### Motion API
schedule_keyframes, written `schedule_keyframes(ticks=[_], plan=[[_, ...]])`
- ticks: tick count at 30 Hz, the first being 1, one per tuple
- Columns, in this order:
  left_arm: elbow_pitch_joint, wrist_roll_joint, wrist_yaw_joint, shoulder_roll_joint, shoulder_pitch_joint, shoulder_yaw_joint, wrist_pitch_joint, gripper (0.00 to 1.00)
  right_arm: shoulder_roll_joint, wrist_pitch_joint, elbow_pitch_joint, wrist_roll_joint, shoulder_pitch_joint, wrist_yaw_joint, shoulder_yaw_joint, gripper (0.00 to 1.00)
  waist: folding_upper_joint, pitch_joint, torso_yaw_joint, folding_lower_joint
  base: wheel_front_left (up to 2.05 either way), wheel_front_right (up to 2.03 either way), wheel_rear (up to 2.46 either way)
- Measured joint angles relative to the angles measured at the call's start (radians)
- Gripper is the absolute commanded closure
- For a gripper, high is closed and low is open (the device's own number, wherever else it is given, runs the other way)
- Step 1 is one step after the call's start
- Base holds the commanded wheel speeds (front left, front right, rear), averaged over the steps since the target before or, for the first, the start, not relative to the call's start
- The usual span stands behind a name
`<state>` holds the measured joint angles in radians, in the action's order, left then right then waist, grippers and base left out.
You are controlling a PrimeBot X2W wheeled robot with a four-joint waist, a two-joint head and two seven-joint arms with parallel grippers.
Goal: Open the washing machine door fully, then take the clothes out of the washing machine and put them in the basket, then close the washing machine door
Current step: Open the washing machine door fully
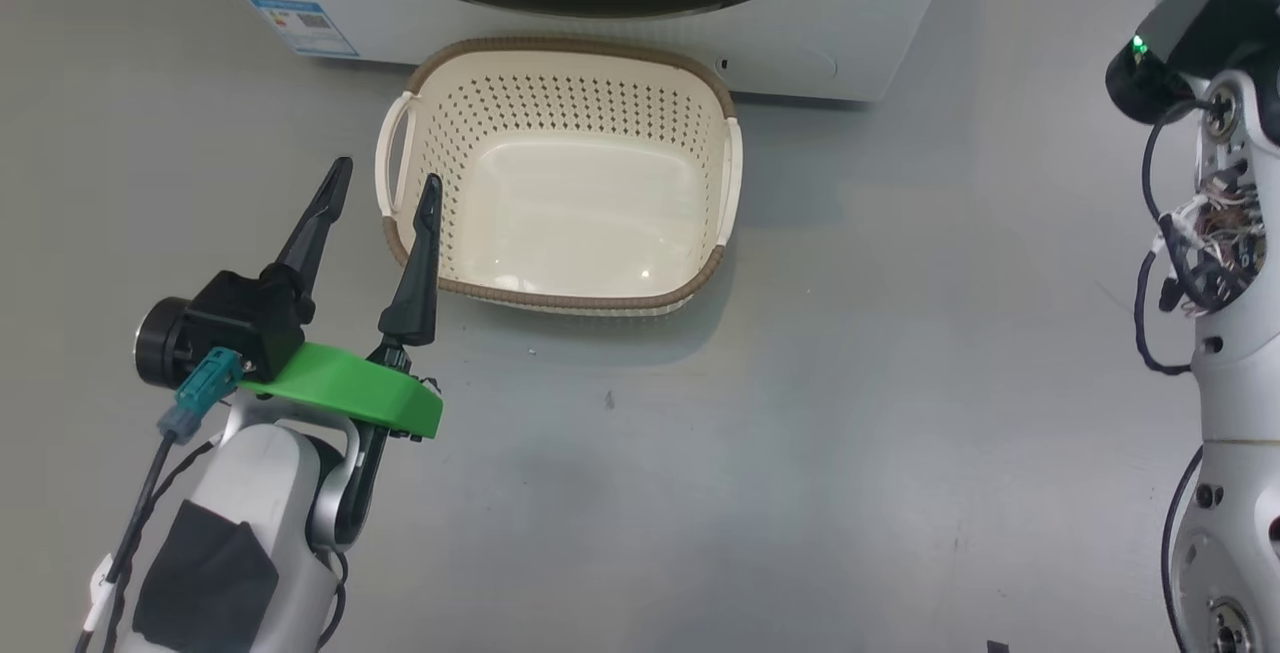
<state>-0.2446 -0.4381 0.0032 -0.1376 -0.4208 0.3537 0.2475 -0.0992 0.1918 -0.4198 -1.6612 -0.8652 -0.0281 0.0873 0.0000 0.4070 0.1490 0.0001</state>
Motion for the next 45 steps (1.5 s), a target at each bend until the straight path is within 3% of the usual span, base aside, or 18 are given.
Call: schedule_keyframes(ticks=[19, 39, 45], plan=[[0.0, 0.0, -0.031, 0.053, -0.093, 0.014, 0.002, 0.0, -0.082, 0.131, -0.107, 0.072, -0.296, 0.093, -0.124, 1.0, 0.0, 0.14, 0.096, 0.0001, 0.0, 0.0, 0.0], [-0.033, 0.008, -0.044, 0.074, -0.118, 0.013, 0.005, 0.0, -0.111, 0.191, -0.231, 0.091, -0.422, 0.091, -0.159, 1.0, 0.0, 0.18, 0.145, 0.0, 0.0, 0.0, 0.0], [-0.033, 0.021, -0.045, 0.08, -0.129, 0.006, 0.005, 0.0, -0.119, 0.232, -0.26, 0.088, -0.433, 0.074, -0.163, 1.0, 0.0, 0.178, 0.144, 0.0, 0.0, 0.0, 0.0]])
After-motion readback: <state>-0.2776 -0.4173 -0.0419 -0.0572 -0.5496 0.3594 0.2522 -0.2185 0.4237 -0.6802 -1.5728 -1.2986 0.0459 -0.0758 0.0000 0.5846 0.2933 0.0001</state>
